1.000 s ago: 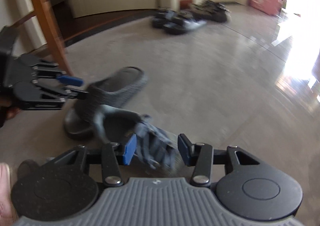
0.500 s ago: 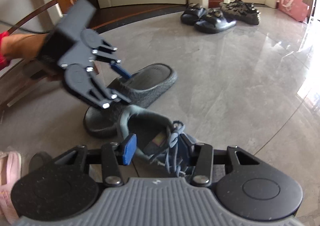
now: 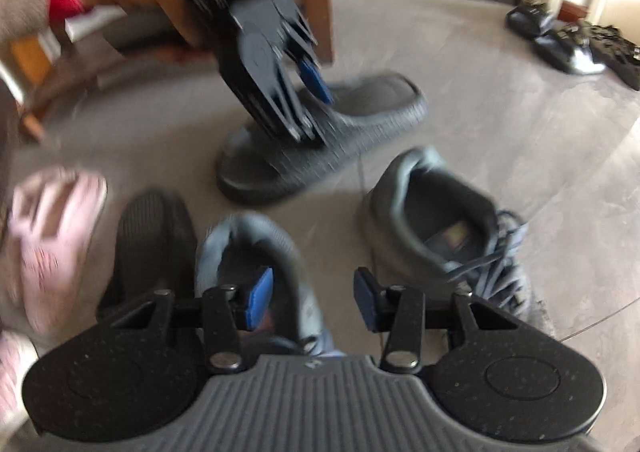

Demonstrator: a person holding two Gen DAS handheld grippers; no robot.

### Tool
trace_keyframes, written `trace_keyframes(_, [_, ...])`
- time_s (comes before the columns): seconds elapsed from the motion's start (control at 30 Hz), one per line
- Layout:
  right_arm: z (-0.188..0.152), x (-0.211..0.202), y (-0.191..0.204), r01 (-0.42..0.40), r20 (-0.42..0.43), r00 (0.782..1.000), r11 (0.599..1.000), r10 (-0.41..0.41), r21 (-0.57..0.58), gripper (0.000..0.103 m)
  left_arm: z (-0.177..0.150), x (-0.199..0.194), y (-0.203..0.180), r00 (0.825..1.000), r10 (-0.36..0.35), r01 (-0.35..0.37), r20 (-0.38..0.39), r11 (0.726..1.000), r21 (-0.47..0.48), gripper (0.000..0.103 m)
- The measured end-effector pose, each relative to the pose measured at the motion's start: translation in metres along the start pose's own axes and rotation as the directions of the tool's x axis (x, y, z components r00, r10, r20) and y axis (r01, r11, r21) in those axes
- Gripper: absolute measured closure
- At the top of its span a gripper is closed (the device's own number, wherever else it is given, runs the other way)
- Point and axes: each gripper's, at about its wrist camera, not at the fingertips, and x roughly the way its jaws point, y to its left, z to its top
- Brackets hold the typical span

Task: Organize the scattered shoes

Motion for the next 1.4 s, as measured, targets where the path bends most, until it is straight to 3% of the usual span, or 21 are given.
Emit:
trace_keyframes(0.1, [0.002,0.008,-0.004,0.066,-0.020,0.998,0.997,-0.067,-0.047,0.084,-0.025,-0.007,0.001,1.000,0.003,-0.003,0.014,0.998,-0.055,0.056])
trace_keyframes(0.23, [0.004,0.018,-0.009,0.153,-0.042,0.987,0.982,-0.158,-0.111,0.092,-0.046,-0.015,0.002,0.999,0.011,-0.005,0.046,0.991,-0.136,0.058])
trace_keyframes(0.3, [0.005,0.024,-0.011,0.194,-0.051,0.978,0.970,-0.203,-0.143,0.092,-0.055,-0.017,0.008,0.998,0.002,0.012,0.068,0.976,-0.216,0.058])
trace_keyframes(0.5, [0.008,0.039,-0.018,0.313,-0.067,0.939,0.918,-0.338,-0.242,0.093,-0.063,-0.018,0.019,0.996,-0.020,0.046,0.082,0.945,-0.324,0.058])
trace_keyframes(0.63, [0.006,0.049,-0.022,0.403,-0.030,0.897,0.842,-0.441,-0.358,0.092,-0.070,-0.017,0.020,0.994,-0.041,0.076,0.099,0.922,-0.380,0.058])
trace_keyframes(0.77, [0.016,0.055,-0.045,0.450,-0.042,0.877,0.849,-0.478,-0.279,0.091,-0.072,-0.019,0.028,0.987,-0.098,0.146,0.126,0.871,-0.469,0.058])
trace_keyframes(0.83, [0.018,0.057,-0.052,0.486,-0.054,0.857,0.840,-0.512,-0.242,0.090,-0.075,-0.017,0.028,0.987,-0.112,0.156,0.119,0.855,-0.494,0.058])
trace_keyframes(0.9, [0.022,0.048,-0.054,0.493,-0.058,0.859,0.852,-0.509,-0.176,0.089,-0.071,-0.013,0.025,0.993,-0.083,0.113,0.085,0.876,-0.470,0.061])
trace_keyframes(0.97, [0.024,0.042,-0.048,0.480,-0.039,0.871,0.864,-0.490,-0.153,0.086,-0.069,-0.011,0.018,0.997,-0.053,0.073,0.059,0.899,-0.431,0.079])
trace_keyframes(1.03, [0.025,0.036,-0.040,0.463,-0.015,0.883,0.875,-0.469,-0.138,0.085,-0.067,-0.008,0.020,0.994,-0.080,0.105,0.076,0.887,-0.450,0.086])
trace_keyframes(1.1, [0.027,0.030,-0.033,0.445,0.009,0.894,0.887,-0.448,-0.124,0.078,-0.067,-0.010,0.024,0.991,-0.095,0.127,0.091,0.866,-0.483,0.087])
trace_keyframes(1.13, [0.027,0.027,-0.029,0.436,0.021,0.899,0.892,-0.437,-0.118,0.073,-0.068,-0.010,0.028,0.988,-0.112,0.150,0.104,0.842,-0.518,0.088])
trace_keyframes(1.23, [0.029,0.018,-0.018,0.408,0.058,0.913,0.907,-0.404,-0.098,0.069,-0.057,-0.003,0.051,0.978,-0.148,0.209,0.150,0.780,-0.590,0.088])
trace_keyframes(1.33, [0.031,0.009,-0.007,0.379,0.096,0.923,0.922,-0.371,-0.080,0.069,-0.060,-0.004,0.065,0.954,-0.195,0.299,0.227,0.659,-0.690,0.088])
trace_keyframes(1.37, [0.032,0.006,-0.004,0.369,0.109,0.926,0.926,-0.360,-0.074,0.069,-0.061,-0.004,0.067,0.949,-0.202,0.314,0.241,0.639,-0.702,0.088])
trace_keyframes(1.4, [0.033,0.003,0.000,0.359,0.121,0.929,0.931,-0.349,-0.068,0.069,-0.060,-0.004,0.066,0.948,-0.204,0.317,0.243,0.640,-0.700,0.088])
